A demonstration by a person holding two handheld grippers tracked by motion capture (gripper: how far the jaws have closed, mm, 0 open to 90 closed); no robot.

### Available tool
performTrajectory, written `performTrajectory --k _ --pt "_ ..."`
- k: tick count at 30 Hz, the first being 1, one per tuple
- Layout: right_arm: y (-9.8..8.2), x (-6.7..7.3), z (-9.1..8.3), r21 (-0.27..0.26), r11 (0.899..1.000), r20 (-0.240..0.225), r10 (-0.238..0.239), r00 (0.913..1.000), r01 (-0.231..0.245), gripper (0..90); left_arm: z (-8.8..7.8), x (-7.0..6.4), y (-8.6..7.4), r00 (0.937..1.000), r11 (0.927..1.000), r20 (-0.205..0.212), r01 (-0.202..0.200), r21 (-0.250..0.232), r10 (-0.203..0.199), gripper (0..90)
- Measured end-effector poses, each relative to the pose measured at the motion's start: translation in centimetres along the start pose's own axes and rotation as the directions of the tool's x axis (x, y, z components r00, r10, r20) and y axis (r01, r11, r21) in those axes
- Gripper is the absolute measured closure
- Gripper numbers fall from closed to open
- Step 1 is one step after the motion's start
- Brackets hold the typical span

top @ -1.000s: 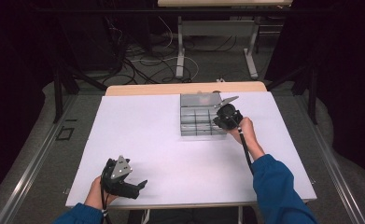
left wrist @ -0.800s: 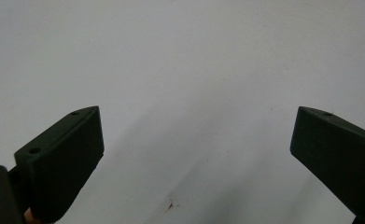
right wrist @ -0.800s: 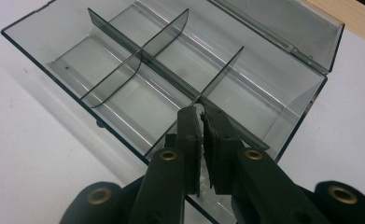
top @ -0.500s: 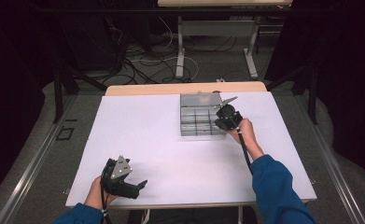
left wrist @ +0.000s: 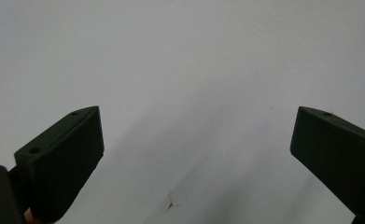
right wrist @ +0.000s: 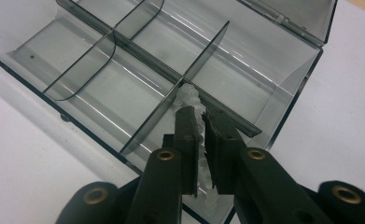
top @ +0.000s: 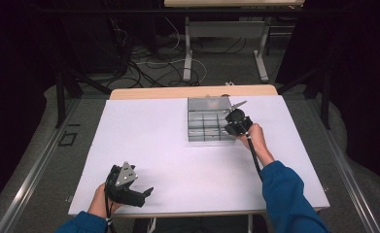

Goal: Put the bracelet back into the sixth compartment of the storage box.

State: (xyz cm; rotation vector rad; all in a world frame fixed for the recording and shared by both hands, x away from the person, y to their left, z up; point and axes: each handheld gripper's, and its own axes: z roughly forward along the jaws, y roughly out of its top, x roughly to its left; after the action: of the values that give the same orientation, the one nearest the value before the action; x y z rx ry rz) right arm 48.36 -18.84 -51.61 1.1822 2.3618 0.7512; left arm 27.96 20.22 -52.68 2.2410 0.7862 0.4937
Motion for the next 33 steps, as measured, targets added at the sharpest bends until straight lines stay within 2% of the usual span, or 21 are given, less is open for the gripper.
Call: performTrajectory --k 4,5,7,9,11,19,23,24,29,32,33 --pt "0.0 -0.1 -0.4 -0.010 1.000 -0.008 0.007 0.9999 -0.007 77.0 -0.1 0.0 0.0 1.0000 1.0000 0.006 -0.003 0.008 0.003 2.6" --pt "0.0 -0.2 -0.4 -0.028 1.000 -0.006 0.004 1.0000 -0.004 75.5 0.0 0.0 0.0 1.0000 1.0000 -0.007 0.003 -0.008 -0.003 2.6" --pt "0.0 -0.3 -0.8 -0.021 1.000 0.003 0.008 1.0000 -0.008 71.5 0.1 -0.1 0.0 1.0000 1.0000 -0.006 0.004 -0.007 -0.004 2.6" --pt "-0.1 -0.5 -1.0 -0.049 0.999 -0.014 0.008 0.9999 -0.008 67.3 0.1 0.0 0.0 1.0000 1.0000 -0.006 0.000 -0.006 0.000 2.6" --pt "-0.1 -0.7 -1.6 -0.045 0.999 -0.012 0.007 0.9999 -0.007 62.4 0.1 0.0 0.0 1.0000 1.0000 -0.007 0.000 -0.007 0.000 2.6" --pt "-0.6 -0.8 -3.7 -0.069 0.997 -0.082 0.012 0.9966 -0.018 38.5 0.1 0.0 0.0 1.0000 1.0000 -0.006 0.000 -0.007 0.000 2.6" --pt "-1.0 -0.6 -4.7 -0.073 0.997 -0.108 -0.008 0.9941 0.000 27.9 -0.1 0.0 0.0 1.0000 1.0000 0.003 -0.003 0.006 0.003 2.6" --pt "-1.1 -0.4 -5.0 -0.075 0.997 -0.118 -0.003 0.9930 -0.006 25.8 0.0 -0.1 0.0 1.0000 1.0000 -0.008 0.000 -0.007 0.000 2.6" --pt "-2.1 0.0 -6.1 -0.083 0.997 -0.151 -0.024 0.9883 0.011 17.0 0.0 -0.1 0.0 1.0000 1.0000 -0.008 0.005 -0.006 -0.005 2.6" --pt "-3.0 0.3 -6.8 -0.086 0.996 -0.161 -0.020 0.9867 0.006 14.7 0.0 -0.1 0.0 1.0000 1.0000 -0.009 0.003 -0.007 -0.003 2.6" --pt "-3.3 0.4 -7.0 -0.091 0.996 -0.165 -0.034 0.9858 0.019 13.9 -0.1 0.0 0.0 1.0000 1.0000 0.003 -0.003 0.008 0.003 2.6"
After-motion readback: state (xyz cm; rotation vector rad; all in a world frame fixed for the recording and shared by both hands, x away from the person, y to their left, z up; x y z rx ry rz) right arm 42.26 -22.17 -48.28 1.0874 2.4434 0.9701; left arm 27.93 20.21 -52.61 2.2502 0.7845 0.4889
